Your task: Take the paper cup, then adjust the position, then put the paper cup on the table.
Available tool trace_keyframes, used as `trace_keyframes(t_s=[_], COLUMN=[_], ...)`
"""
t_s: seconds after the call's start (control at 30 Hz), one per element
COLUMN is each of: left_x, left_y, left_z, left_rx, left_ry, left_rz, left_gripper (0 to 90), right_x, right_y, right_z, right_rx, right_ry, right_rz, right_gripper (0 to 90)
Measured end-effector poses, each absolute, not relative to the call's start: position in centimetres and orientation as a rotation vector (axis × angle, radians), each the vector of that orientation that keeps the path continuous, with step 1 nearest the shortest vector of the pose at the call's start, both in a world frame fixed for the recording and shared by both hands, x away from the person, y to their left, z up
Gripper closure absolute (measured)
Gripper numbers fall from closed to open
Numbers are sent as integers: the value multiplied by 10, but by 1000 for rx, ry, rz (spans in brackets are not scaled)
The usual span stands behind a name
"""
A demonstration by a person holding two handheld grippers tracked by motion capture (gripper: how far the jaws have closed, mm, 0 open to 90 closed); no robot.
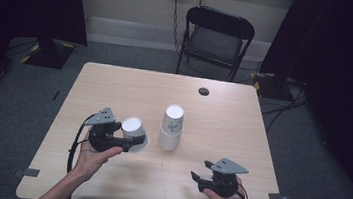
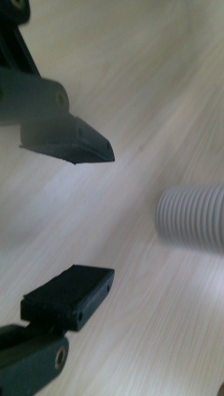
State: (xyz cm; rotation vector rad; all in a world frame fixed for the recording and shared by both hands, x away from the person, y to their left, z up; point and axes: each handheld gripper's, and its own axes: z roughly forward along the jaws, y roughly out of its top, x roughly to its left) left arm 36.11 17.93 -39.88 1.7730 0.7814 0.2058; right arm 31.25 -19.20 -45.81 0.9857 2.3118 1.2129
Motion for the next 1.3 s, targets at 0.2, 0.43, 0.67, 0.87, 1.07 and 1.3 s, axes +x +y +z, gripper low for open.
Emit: trace_keyframes(t_s=[0.2,0.43,0.67,0.87,1.07,1.3], left_x=[359,353,352,351,350,352], left_y=[180,181,187,190,188,190], left_z=[-407,-411,-415,-416,-417,-419], left_rx=[1761,1722,1709,1693,1683,1666], left_ry=[801,827,859,861,865,886], left_rz=[122,42,20,-2,-12,-28], left_gripper=[325,326,328,329,330,330], right_x=[301,301,309,317,324,329], right_y=[-163,-125,-105,-89,-80,-75], right_z=[-447,-445,-435,-432,-429,-430], right_rx=[857,724,668,651,636,642], right_ry=[2366,2424,2411,2393,2378,2354], right_rz=[1309,1327,1357,1373,1397,1427], right_gripper=[439,513,547,568,593,588])
